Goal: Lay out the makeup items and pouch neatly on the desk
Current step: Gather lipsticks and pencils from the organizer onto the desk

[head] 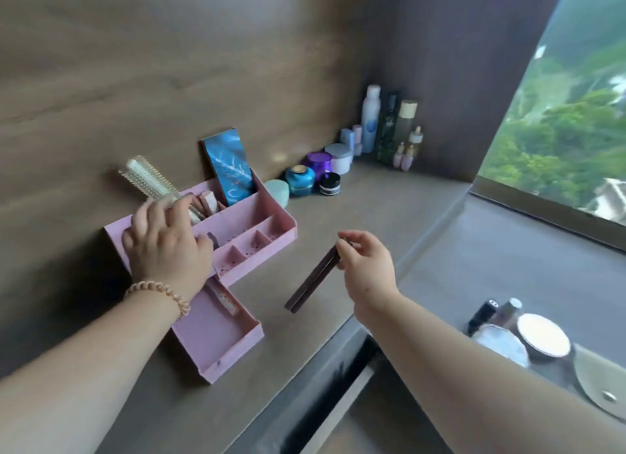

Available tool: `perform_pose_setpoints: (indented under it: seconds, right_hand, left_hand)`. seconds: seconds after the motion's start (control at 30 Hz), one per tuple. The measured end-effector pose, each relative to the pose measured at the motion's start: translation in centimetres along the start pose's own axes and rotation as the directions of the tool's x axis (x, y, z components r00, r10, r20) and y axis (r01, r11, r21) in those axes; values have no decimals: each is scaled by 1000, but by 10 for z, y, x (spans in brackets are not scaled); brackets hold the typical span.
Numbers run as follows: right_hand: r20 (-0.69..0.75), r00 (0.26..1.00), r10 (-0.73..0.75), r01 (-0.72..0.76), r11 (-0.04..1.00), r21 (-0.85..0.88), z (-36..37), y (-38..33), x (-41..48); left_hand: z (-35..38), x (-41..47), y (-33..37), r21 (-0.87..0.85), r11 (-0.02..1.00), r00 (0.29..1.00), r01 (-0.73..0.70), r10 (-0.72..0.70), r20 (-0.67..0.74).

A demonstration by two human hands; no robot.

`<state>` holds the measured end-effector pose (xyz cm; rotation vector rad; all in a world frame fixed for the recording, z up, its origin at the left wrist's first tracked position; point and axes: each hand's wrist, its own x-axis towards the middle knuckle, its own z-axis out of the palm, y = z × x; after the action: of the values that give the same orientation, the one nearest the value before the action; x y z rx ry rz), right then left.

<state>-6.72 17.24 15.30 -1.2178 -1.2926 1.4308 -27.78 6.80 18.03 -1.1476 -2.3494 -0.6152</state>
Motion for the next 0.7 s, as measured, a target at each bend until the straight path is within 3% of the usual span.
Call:
perform_pose_setpoints:
  seconds: [0.2, 0.37, 0.53, 0.7]
  right_hand:
    - [-235, 962, 142, -144, 990, 9, -112, 29, -28]
    - [-422, 892, 159, -155, 987, 44, -193, 37, -46]
    - [-540, 827, 158, -173, 985, 24, -264, 56, -48]
    - [-572, 786, 233, -246, 968, 55, -323, 97, -39]
  left_hand:
    - [16, -44, 138, -335, 902, 956, -271, 293, 16]
    - [22, -125, 243, -474, 785, 843, -398, 517, 149]
    - [33, -184, 297, -515, 751, 732, -413, 610, 302]
    - [49, -227, 338, -512, 776, 666, -367, 604, 438]
